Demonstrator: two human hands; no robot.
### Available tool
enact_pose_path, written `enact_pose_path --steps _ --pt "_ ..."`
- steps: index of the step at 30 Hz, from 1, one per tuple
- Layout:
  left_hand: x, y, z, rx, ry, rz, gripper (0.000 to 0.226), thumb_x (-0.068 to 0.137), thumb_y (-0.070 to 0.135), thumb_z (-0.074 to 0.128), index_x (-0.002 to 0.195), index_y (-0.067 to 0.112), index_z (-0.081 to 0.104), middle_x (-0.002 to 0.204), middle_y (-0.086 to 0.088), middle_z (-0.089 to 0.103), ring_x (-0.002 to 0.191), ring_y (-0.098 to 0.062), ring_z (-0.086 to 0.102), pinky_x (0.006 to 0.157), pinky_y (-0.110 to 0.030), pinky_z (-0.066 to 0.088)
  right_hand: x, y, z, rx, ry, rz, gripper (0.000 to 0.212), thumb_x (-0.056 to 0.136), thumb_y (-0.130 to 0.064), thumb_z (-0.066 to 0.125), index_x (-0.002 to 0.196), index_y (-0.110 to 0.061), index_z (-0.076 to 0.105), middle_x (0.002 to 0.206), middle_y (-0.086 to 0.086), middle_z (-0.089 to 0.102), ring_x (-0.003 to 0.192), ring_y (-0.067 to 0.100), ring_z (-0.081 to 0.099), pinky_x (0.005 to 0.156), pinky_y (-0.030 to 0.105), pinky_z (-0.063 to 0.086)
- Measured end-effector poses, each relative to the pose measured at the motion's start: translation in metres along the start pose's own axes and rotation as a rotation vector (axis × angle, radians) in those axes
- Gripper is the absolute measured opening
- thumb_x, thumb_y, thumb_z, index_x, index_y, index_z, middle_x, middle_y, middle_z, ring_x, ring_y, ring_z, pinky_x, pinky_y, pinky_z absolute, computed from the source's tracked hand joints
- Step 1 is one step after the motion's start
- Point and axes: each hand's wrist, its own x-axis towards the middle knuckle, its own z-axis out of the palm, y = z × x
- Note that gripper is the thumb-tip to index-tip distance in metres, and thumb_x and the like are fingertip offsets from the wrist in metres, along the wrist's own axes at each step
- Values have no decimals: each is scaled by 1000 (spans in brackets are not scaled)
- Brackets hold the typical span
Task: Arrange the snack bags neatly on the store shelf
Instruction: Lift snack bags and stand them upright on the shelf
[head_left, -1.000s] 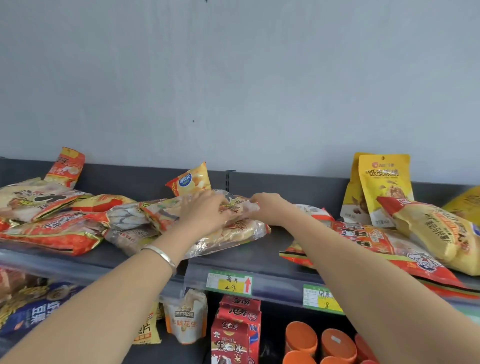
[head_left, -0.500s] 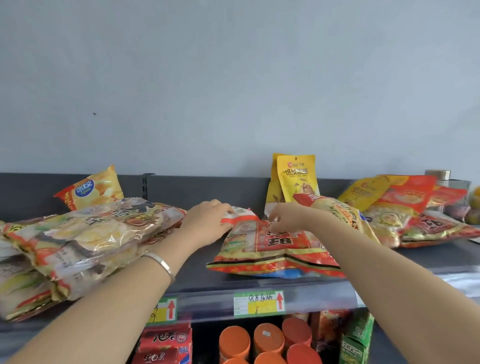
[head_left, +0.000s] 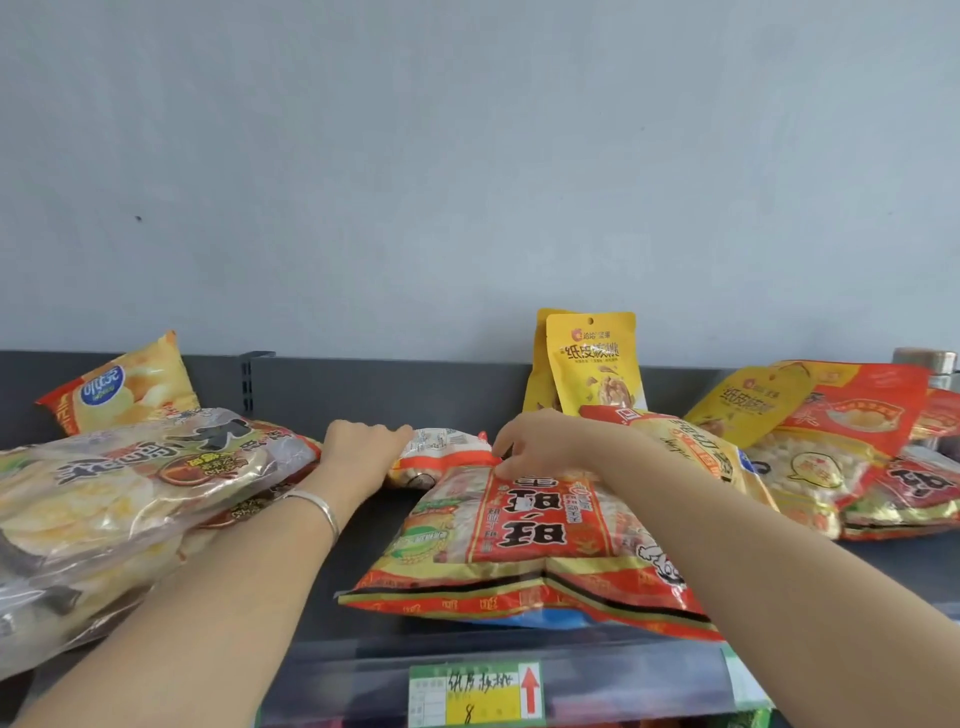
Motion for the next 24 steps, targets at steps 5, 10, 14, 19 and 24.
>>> enact_pose_path --steps 5,10,14,19,24 --pt "8 -4 -31 -113 250 -75 12 94 18 48 83 23 46 92 0 64 84 -25 61 60 -29 37 14 6 -3 87 68 4 56 96 -35 54 146 -13 38 148 7 42 134 25 41 107 36 34" --pt "10 0 -64 39 502 56 40 51 6 79 51 22 43 39 6 24 40 -17 32 47 -17 15 29 6 -7 149 200 29 88 88 -34 67 153 -13 12 154 15 24 134 31 39 105 37 38" --pt "8 -2 -77 58 760 172 31 40 5 82 43 19 55 36 4 45 37 -19 44 46 -20 29 45 -2 -5 227 336 34 95 77 -36 75 151 -21 18 146 13 36 130 35 41 104 46 42" --pt "2 -1 -97 16 940 183 29 41 0 78 43 19 56 38 7 45 43 -18 46 52 -21 30 54 -21 -6 429 510 71 43 78 -37 71 114 -19 56 106 3 67 103 25 62 78 33 47" --pt "-9 -14 -105 -434 1022 -20 50 74 22 76 120 23 59 124 -5 58 114 -28 53 90 -47 42 44 -25 -19 717 784 146 39 82 -28 70 118 -15 63 111 9 70 104 27 63 84 36 50"
